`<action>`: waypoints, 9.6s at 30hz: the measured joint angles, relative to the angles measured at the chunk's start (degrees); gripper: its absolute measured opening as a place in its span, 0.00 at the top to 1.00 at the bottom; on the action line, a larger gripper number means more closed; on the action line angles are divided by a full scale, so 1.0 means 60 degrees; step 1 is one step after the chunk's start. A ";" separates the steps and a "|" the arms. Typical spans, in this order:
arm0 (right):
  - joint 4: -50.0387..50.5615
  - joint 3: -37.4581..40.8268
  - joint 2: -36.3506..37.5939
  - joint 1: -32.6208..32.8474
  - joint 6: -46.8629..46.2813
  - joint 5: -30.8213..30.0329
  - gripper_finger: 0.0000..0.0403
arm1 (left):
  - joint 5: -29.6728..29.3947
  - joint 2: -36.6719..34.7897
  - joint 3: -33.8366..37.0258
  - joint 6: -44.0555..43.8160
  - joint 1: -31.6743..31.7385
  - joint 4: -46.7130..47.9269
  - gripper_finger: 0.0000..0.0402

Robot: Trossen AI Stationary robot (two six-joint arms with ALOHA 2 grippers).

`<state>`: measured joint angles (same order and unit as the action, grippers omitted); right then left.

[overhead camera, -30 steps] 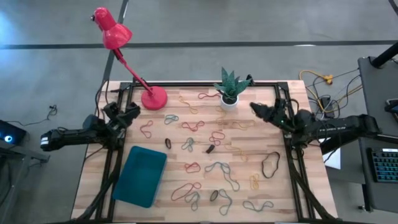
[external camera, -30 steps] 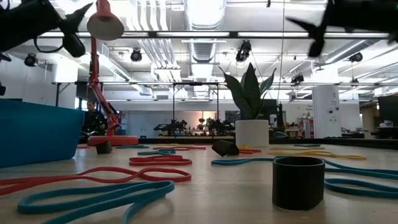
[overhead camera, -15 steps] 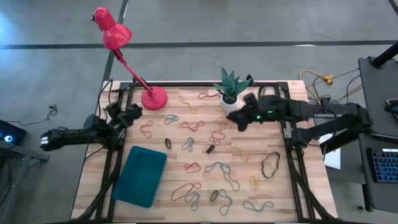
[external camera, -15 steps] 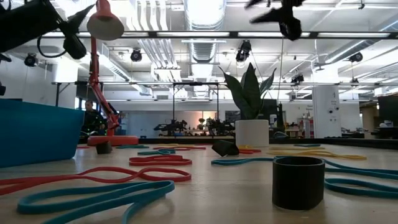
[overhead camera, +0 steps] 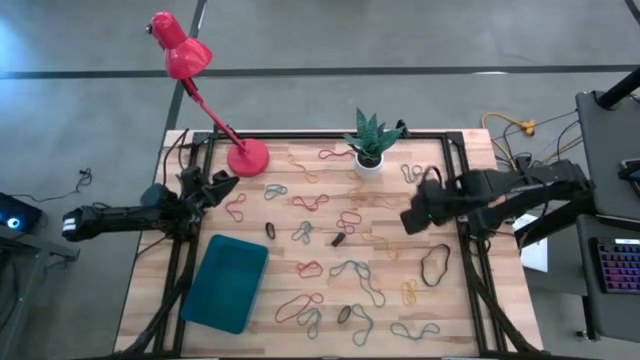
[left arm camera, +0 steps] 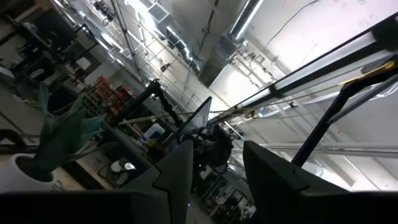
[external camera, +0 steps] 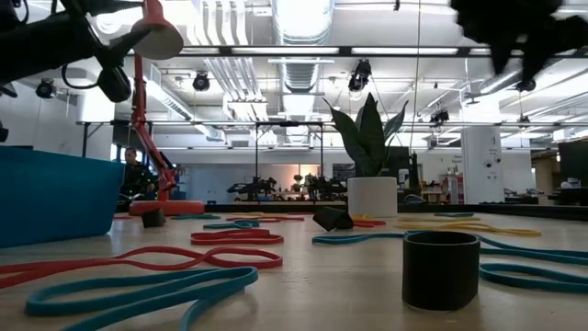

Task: Pick and place rubber bands into bin
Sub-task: Put the black rubber band into the blue bin, then put the red rubber band into the blue bin

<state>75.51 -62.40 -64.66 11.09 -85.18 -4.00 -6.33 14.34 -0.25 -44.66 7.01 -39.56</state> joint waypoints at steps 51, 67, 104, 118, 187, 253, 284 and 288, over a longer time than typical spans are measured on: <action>-0.5323 0.3951 -0.3680 0.3650 -0.5686 0.0824 0.77 | 0.0000 0.0791 -0.0047 0.0000 0.0004 -0.0028 0.68; -0.8614 0.3249 -0.2396 0.3132 -0.3111 -0.3070 0.98 | -0.0031 0.0910 -0.0074 0.0010 0.0007 -0.0435 0.68; -0.9449 -0.3857 -0.5714 -0.2037 0.5314 -0.0467 0.98 | 0.1749 0.8091 -0.4588 0.2014 -0.0306 0.1767 0.41; -0.9493 -0.3848 -0.5753 -0.2040 0.5378 -0.0479 0.98 | 0.2014 0.9038 -0.5608 0.2328 -0.0310 0.1702 0.41; -0.6788 -0.4227 -0.5544 -0.1833 0.6114 0.1098 0.54 | 0.4547 0.4353 -0.5489 -0.2840 -0.5650 1.3882 1.00; -0.5358 0.2446 -0.2024 0.1700 0.2011 -0.1276 0.48 | -0.1300 0.5961 -0.7157 -0.0004 -0.3604 1.5021 0.51; -0.5445 0.2385 -0.1939 0.0710 0.3445 -0.0998 0.48 | 0.0953 1.1423 -0.7231 0.5487 0.4738 1.5884 0.52; -0.5478 0.2385 -0.1939 0.0710 0.3368 -0.1011 0.48 | 0.0853 1.2146 -0.7231 0.5806 0.4761 1.5775 0.52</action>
<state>42.64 -48.10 -76.29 15.35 -64.97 -10.06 -1.21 87.22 -43.64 -9.83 35.57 55.09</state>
